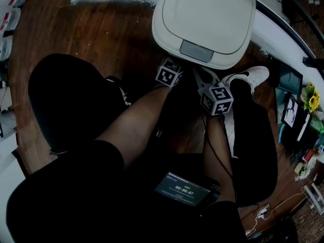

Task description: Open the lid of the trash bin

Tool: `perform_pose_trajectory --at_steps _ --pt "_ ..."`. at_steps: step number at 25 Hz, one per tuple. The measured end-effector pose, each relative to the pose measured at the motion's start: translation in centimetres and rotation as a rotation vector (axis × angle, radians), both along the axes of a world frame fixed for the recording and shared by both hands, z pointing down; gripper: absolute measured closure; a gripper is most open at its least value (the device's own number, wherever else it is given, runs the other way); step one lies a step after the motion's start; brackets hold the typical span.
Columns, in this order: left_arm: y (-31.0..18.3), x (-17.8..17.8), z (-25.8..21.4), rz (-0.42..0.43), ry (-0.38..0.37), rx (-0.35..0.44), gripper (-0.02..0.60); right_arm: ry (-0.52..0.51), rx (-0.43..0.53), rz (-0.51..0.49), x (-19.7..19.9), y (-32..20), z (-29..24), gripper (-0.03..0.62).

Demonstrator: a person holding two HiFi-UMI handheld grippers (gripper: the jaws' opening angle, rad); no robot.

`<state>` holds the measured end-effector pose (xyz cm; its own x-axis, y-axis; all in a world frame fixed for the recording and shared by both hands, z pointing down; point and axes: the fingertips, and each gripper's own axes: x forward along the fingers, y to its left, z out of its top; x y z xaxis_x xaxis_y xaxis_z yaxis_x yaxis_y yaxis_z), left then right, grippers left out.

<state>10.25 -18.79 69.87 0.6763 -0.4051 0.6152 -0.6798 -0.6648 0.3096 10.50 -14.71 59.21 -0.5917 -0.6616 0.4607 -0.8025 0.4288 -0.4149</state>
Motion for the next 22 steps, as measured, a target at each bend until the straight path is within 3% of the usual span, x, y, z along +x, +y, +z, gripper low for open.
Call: perform_pose_trajectory --at_steps 11,22 --pt "0.1 0.2 1.0 -0.037 -0.045 -0.010 0.546 -0.001 -0.019 0.028 0.6 -0.1 0.9 0.569" --pt "1.4 0.3 2.5 -0.032 -0.045 -0.090 0.548 0.013 -0.024 0.053 1.5 -0.4 1.3 0.569"
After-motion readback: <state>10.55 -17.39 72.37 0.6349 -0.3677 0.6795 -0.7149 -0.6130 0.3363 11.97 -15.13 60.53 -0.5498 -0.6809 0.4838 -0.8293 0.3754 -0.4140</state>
